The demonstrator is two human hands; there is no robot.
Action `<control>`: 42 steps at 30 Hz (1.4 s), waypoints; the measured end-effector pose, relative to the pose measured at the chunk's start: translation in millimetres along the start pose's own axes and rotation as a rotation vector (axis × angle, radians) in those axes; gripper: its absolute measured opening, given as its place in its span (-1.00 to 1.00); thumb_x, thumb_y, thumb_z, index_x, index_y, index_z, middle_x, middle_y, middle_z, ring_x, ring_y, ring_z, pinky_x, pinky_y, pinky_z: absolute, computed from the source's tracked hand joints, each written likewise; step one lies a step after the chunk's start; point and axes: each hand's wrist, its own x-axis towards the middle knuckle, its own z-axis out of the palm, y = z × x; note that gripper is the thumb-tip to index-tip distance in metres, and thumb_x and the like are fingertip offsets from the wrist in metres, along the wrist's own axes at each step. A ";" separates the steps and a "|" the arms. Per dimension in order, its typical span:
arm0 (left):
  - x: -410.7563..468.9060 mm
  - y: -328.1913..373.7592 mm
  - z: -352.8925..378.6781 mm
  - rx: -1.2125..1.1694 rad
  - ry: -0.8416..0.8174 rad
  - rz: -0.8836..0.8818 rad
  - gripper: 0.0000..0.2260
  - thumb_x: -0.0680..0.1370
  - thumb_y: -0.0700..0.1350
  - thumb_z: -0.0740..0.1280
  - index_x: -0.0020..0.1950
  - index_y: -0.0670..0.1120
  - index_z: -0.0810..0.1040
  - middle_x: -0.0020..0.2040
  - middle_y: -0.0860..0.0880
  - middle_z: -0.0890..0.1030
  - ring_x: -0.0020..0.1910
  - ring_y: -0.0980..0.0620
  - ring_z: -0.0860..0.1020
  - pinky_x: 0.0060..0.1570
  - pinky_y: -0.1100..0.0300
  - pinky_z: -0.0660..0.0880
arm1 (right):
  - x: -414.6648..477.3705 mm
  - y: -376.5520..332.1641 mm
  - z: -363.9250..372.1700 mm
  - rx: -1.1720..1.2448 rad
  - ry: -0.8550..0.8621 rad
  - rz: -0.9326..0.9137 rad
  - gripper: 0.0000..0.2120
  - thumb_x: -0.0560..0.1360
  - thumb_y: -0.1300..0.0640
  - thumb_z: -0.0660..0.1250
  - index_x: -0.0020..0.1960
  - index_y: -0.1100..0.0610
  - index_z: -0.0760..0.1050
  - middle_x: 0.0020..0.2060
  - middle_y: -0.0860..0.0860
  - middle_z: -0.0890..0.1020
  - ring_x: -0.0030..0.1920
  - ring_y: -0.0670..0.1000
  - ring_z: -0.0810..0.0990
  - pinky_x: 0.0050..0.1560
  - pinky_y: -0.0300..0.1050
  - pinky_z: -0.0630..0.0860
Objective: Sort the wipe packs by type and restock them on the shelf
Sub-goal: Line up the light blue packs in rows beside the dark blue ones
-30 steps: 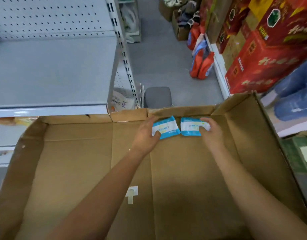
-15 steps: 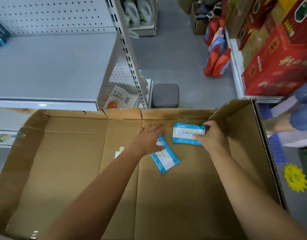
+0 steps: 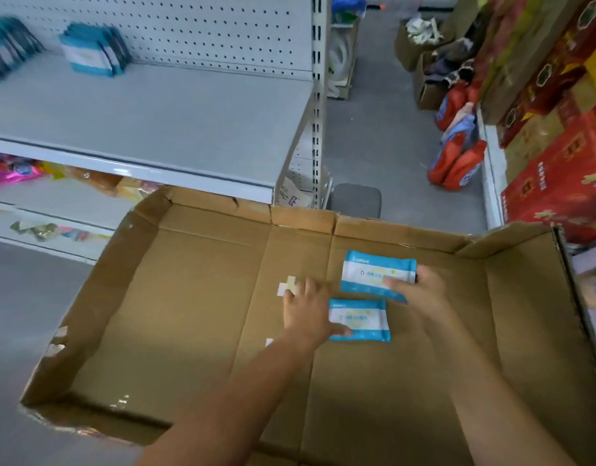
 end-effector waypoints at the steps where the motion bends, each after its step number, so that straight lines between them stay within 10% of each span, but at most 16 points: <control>1: -3.1 0.3 9.4 -0.034 0.042 0.032 -0.18 0.33 0.45 0.39 0.47 0.07 0.34 0.34 -0.02 0.35 0.37 -0.06 0.33 0.35 -0.06 0.29 | -5.7 1.9 4.0 0.005 0.020 -0.005 -0.79 0.46 0.30 0.49 0.06 0.14 0.58 0.02 0.07 0.71 -0.04 0.05 0.71 -0.07 -0.01 0.65; 9: -11.4 -51.6 10.9 -0.942 -0.032 0.110 -0.68 0.45 -0.14 0.55 0.05 -0.03 0.45 0.01 -0.02 0.59 -0.02 -0.01 0.60 -0.07 0.17 0.57 | -58.2 -0.1 0.6 0.105 0.117 -0.073 -0.73 0.48 0.29 0.48 0.16 0.22 0.57 0.03 0.09 0.70 0.01 0.08 0.70 0.02 0.03 0.66; 15: -36.2 -110.6 -36.3 -1.474 0.130 -0.076 -0.73 0.50 -0.21 0.50 0.17 -0.14 0.58 0.05 -0.11 0.71 -0.03 -0.02 0.71 -0.13 0.20 0.62 | -74.2 -29.8 21.2 0.154 -0.056 -0.112 -0.85 0.55 0.28 0.38 0.12 0.24 0.56 0.05 0.14 0.71 0.03 0.11 0.71 0.03 0.08 0.67; 26: -144.8 -327.4 -85.5 -1.599 0.405 -0.214 -0.76 0.52 -0.17 0.47 0.15 -0.19 0.57 0.10 -0.17 0.70 0.05 -0.12 0.70 0.12 -0.10 0.62 | -139.8 -94.0 206.0 0.081 -0.304 -0.264 -0.82 0.51 0.30 0.42 0.09 0.13 0.56 0.02 0.06 0.72 0.09 0.11 0.70 0.16 0.14 0.61; 31: -204.2 -430.1 -79.6 -1.672 0.567 -0.345 -0.80 0.55 -0.18 0.43 0.14 -0.15 0.53 0.08 -0.09 0.68 0.00 -0.04 0.70 -0.05 0.07 0.68 | -188.8 -105.3 312.8 0.050 -0.344 -0.312 -0.82 0.51 0.33 0.42 0.03 0.10 0.56 -0.01 0.06 0.72 0.10 0.17 0.68 0.25 0.33 0.50; 42: -244.9 -596.0 -95.5 -1.777 0.692 -0.340 -0.76 0.55 -0.20 0.42 0.19 -0.21 0.53 0.09 -0.12 0.70 0.06 -0.08 0.70 0.05 -0.01 0.64 | -232.4 -147.8 496.3 0.041 -0.444 -0.409 -0.85 0.51 0.28 0.44 0.05 0.13 0.57 -0.01 0.05 0.71 0.02 0.06 0.72 0.03 0.05 0.66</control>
